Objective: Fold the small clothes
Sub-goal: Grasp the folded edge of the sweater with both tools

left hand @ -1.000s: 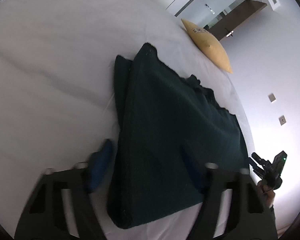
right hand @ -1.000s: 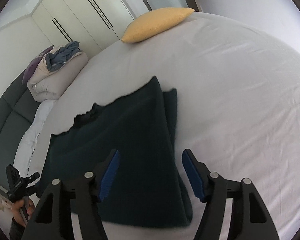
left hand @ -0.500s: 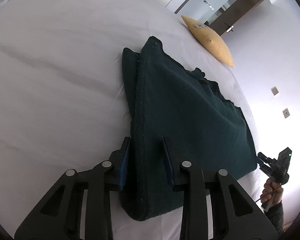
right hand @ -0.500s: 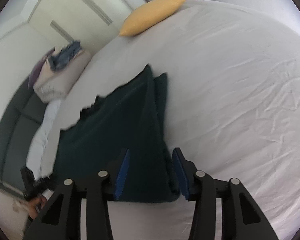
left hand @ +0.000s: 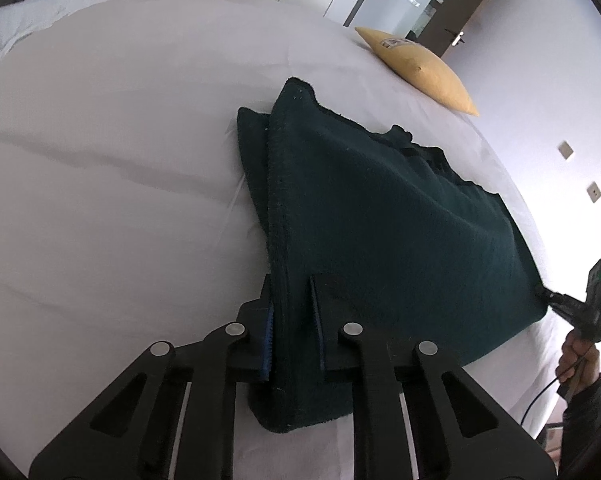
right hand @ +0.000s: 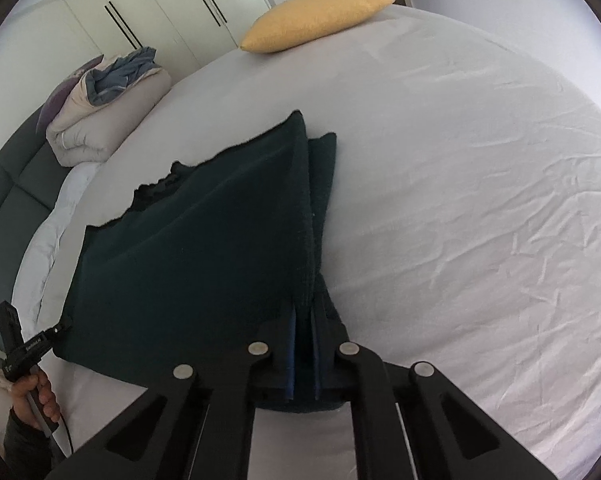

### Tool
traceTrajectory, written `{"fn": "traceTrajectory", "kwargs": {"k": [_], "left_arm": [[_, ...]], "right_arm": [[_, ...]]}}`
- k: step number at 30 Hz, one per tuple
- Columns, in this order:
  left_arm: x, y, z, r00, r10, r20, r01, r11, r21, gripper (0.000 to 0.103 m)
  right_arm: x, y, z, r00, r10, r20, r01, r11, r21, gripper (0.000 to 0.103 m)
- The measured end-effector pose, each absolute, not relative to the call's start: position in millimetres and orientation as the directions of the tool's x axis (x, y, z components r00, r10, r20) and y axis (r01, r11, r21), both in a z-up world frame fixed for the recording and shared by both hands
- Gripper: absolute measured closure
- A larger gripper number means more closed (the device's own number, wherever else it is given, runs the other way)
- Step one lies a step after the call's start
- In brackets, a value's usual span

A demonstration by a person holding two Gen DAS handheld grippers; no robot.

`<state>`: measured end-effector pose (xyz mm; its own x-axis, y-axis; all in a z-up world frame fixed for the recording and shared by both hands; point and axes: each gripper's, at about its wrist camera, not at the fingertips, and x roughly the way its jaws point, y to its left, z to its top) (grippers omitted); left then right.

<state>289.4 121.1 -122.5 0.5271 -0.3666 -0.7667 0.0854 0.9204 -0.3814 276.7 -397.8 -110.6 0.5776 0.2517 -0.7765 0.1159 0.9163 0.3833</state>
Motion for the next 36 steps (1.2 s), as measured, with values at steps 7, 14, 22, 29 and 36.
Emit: {"fn": "traceTrajectory", "kwargs": {"k": [7, 14, 22, 29, 36], "left_arm": [[274, 124, -114, 0.547, -0.349, -0.761, 0.094, 0.929, -0.358, 0.092], [258, 135, -127, 0.543, -0.354, -0.761, 0.069, 0.922, -0.38, 0.098], [246, 141, -133, 0.559, -0.352, -0.751, 0.048, 0.917, -0.395, 0.099], [243, 143, -140, 0.557, -0.338, -0.758, 0.049, 0.925, -0.376, 0.098], [238, 135, -141, 0.562, -0.28, -0.778, 0.045, 0.95, -0.309, 0.098]], "right_arm": [[266, -396, -101, 0.61, 0.244, -0.754, 0.116, 0.914, 0.39, 0.097], [261, -398, -116, 0.588, 0.238, -0.773, 0.16, 0.902, 0.4, 0.097], [258, -392, -113, 0.594, 0.215, -0.775, 0.154, 0.916, 0.372, 0.097], [257, -395, -116, 0.586, 0.21, -0.782, 0.164, 0.915, 0.368, 0.097], [258, -393, -125, 0.569, 0.193, -0.799, 0.158, 0.928, 0.337, 0.097]]}}
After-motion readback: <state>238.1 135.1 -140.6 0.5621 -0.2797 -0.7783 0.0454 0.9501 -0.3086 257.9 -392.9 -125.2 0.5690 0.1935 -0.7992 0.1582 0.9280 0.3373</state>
